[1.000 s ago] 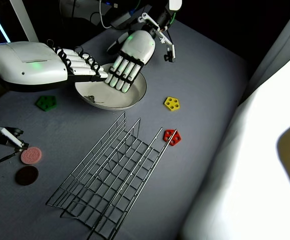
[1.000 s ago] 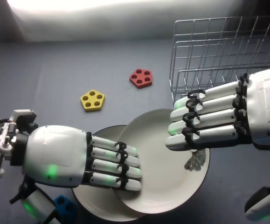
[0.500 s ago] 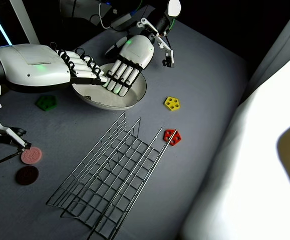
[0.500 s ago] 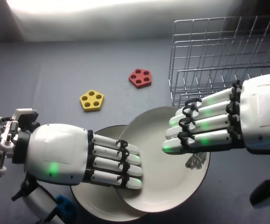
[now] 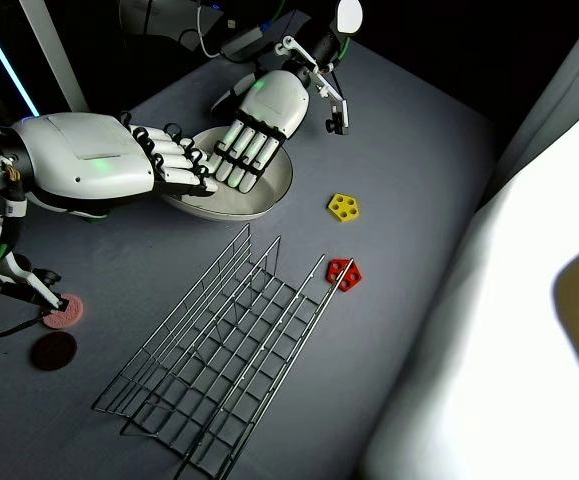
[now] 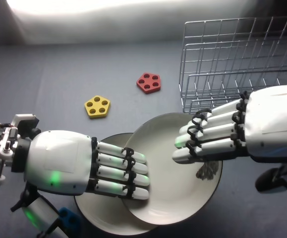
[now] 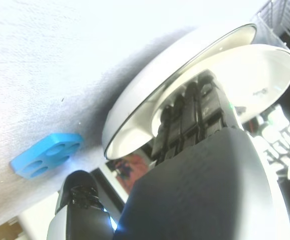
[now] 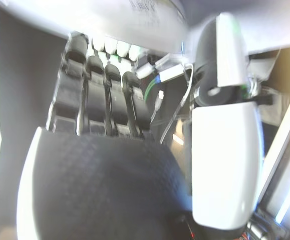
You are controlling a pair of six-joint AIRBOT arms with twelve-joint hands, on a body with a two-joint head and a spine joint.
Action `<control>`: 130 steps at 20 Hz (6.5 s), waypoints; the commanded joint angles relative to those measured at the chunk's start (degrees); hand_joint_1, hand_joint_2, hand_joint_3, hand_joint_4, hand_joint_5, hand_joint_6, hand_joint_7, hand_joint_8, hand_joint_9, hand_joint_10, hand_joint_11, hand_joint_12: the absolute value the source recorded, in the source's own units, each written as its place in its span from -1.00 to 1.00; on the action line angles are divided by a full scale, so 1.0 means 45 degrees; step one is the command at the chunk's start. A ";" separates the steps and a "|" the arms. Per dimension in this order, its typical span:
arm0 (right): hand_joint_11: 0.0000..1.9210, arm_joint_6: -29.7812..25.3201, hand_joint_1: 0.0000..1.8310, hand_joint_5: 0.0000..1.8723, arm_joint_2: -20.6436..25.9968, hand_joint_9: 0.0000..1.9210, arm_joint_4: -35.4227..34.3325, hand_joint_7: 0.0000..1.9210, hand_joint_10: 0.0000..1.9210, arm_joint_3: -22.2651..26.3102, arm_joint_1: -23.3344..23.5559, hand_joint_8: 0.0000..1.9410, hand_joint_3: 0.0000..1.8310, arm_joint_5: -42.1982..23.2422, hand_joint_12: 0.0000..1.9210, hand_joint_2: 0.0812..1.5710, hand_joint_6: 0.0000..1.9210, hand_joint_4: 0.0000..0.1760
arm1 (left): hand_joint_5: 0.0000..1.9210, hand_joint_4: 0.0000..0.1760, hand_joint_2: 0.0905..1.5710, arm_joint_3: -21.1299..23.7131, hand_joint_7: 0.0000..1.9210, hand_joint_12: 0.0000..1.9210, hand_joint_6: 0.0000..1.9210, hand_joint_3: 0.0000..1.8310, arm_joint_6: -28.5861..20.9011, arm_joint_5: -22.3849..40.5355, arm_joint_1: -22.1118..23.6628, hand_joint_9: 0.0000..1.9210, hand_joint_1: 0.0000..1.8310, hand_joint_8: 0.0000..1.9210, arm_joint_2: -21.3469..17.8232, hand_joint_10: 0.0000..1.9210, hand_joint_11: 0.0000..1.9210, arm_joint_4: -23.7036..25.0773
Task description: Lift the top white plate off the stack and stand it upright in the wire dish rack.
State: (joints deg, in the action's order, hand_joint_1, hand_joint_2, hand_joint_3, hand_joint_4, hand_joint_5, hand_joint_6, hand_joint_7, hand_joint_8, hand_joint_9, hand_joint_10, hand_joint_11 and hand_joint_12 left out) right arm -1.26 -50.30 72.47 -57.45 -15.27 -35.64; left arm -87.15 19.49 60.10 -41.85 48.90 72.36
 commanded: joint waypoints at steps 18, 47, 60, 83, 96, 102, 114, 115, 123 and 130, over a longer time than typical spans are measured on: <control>-0.81 0.3171 0.31 -0.91 -0.1193 -0.90 -0.2399 -0.93 -1.00 -0.0153 -0.0113 -1.00 -1.00 -0.0202 -0.97 0.23 -1.00 -1.00 | -0.88 -1.00 0.27 -0.0355 -0.86 -0.99 -1.00 -1.00 -0.0038 -0.0052 0.0016 -0.85 -0.93 -1.00 0.0234 -1.00 -0.84 -0.0373; -0.62 0.3177 0.40 -0.67 -0.2835 -0.67 -0.2435 -0.70 -0.99 -0.1488 -0.0733 -0.99 -1.00 0.0207 -0.91 0.25 -0.99 -1.00 | -0.88 -1.00 0.26 -0.0585 -0.87 -0.99 -0.99 -1.00 -0.0043 0.0035 -0.0012 -0.88 -0.95 -1.00 0.0316 -1.00 -0.85 -0.0375; -0.08 0.4219 0.50 -0.17 -0.3125 -0.12 -0.3690 -0.17 -0.99 -0.1336 -0.0553 -1.00 -1.00 0.0220 -0.91 0.34 -0.99 -1.00 | -0.88 -1.00 0.26 -0.0660 -0.87 -0.99 -0.99 -1.00 -0.0043 0.0104 -0.0061 -0.88 -0.95 -0.99 0.0306 -0.99 -0.87 -0.0472; 0.05 0.3255 0.63 -0.01 -0.2515 0.05 -0.5181 0.00 -0.08 0.0278 0.0993 -0.21 -1.00 0.0028 0.39 0.34 0.08 -1.00 | -0.87 -1.00 0.28 -0.0998 -0.84 -0.98 -1.00 -1.00 -0.0513 0.1519 0.0803 -0.85 -0.93 -1.00 -0.1473 -1.00 -0.85 -0.3574; 0.04 -0.0814 0.63 0.00 -0.2151 0.07 -0.5312 0.03 -0.11 0.0113 0.2364 -0.28 -1.00 -0.0709 0.41 0.34 0.08 -1.00 | -0.89 -1.00 0.28 -0.2616 -0.86 -0.99 -1.00 -1.00 -0.1040 0.1803 0.0426 -0.86 -0.94 -0.99 -0.2075 -0.99 -0.85 -0.4045; 0.08 -0.1283 0.63 0.04 -0.2008 0.10 -0.5812 0.06 -0.20 -0.0337 0.2563 -0.30 -1.00 -0.1485 0.33 0.31 0.02 -1.00 | -0.87 -1.00 0.28 -0.3200 -0.84 -0.98 -0.99 -1.00 -0.0998 0.1788 -0.0008 -0.85 -0.95 -0.99 -0.2310 -1.00 -0.85 -0.4043; 0.07 -0.2734 0.63 0.00 -0.1934 0.10 -0.8502 0.04 -0.18 -0.1617 0.2522 -0.27 -1.00 -0.3066 0.35 0.32 0.07 -1.00 | -0.89 -1.00 0.29 -0.4276 -0.85 -0.99 -0.99 -1.00 0.1038 0.1974 -0.0933 -0.86 -0.95 -0.99 -0.2616 -1.00 -0.85 -0.5029; 0.07 -0.2728 0.63 -0.01 -0.1933 0.11 -0.8863 0.04 -0.19 -0.1731 0.2482 -0.27 -1.00 -0.3076 0.36 0.32 0.07 -1.00 | -0.89 -1.00 0.30 -0.4391 -0.85 -0.99 -1.00 -1.00 0.1239 0.2053 -0.0937 -0.86 -0.96 -1.00 -0.2570 -1.00 -0.86 -0.4986; 0.05 -0.4169 0.63 0.02 -0.1918 0.05 -0.9426 0.04 -0.12 -0.2563 0.2247 -0.27 -1.00 -0.3165 0.37 0.33 0.07 -1.00 | -0.90 -1.00 0.30 -0.4690 -0.86 -0.99 -1.00 -1.00 0.1639 0.2244 -0.0947 -0.87 -0.92 -1.00 -0.2285 -1.00 -0.86 -0.4553; 0.04 -0.4703 0.63 0.01 -0.1912 0.04 -1.0130 0.04 -0.10 -0.3116 0.2170 -0.27 -1.00 -0.3057 0.37 0.33 0.09 -1.00 | -0.89 -1.00 0.28 -0.4733 -0.84 -0.98 -1.00 -1.00 0.2259 0.2296 -0.0837 -0.83 -0.93 -1.00 -0.2383 -0.99 -0.82 -0.5088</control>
State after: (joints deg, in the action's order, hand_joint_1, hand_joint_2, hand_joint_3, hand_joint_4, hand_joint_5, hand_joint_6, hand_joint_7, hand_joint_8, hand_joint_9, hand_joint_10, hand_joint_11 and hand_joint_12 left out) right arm -21.17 -59.66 31.42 -71.55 -6.04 -42.44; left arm -108.20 29.34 67.11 -46.78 38.79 54.04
